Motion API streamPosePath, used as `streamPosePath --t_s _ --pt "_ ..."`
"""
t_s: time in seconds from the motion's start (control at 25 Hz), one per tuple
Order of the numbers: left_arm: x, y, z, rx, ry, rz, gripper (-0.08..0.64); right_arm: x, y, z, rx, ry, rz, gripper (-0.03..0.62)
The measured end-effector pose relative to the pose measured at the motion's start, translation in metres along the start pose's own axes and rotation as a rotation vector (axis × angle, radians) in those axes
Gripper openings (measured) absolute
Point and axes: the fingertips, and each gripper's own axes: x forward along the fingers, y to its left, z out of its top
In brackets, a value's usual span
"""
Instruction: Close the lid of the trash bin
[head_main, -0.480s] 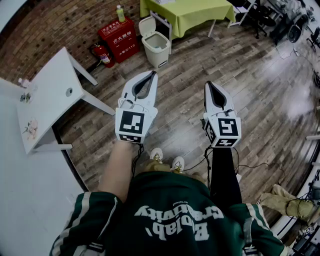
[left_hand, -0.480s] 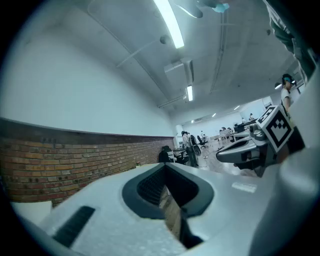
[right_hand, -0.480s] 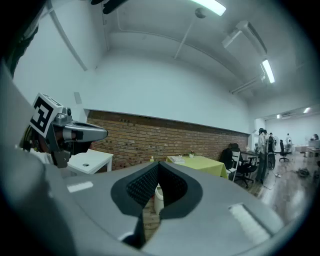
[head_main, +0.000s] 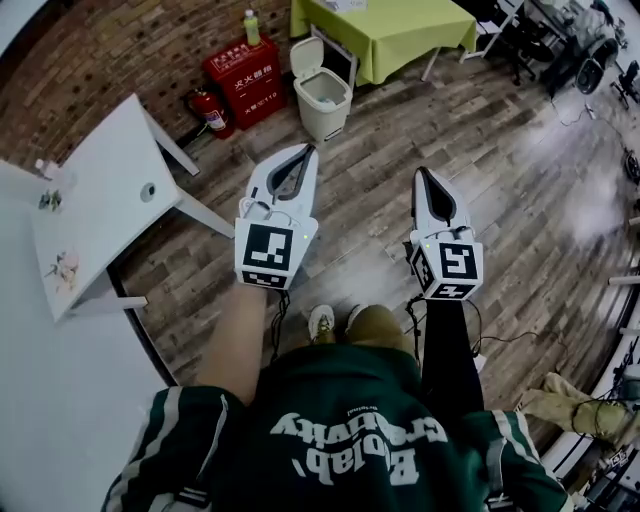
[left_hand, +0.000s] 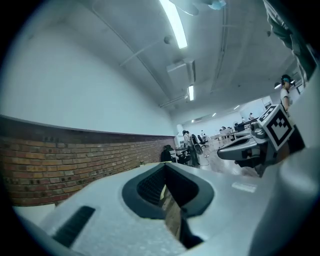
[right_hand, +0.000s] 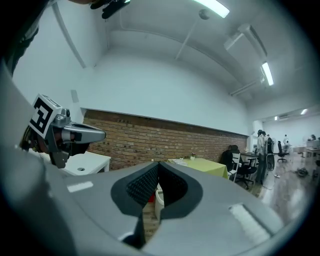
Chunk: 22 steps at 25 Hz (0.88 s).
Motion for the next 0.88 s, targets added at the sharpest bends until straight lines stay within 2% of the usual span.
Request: streamPosePath --t_s 0.08,0.16,0.88 --pt "0.002 0.005 -0.002 -0.018 -0.007 -0.003 0.009 0.006 0.002 0.001 0.002 0.000 0.000 0.015" --pt "0.007 0.009 -0.003 -0.035 -0.017 -0.011 0.078 0.013 0.004 0.001 0.007 -0.002 0.012 0.095" --pt "0.127 0.061 -0.025 -0.043 -0.011 0.017 0.074 0.152 -0.052 -0.011 0.044 -0.020 0.060 0.106"
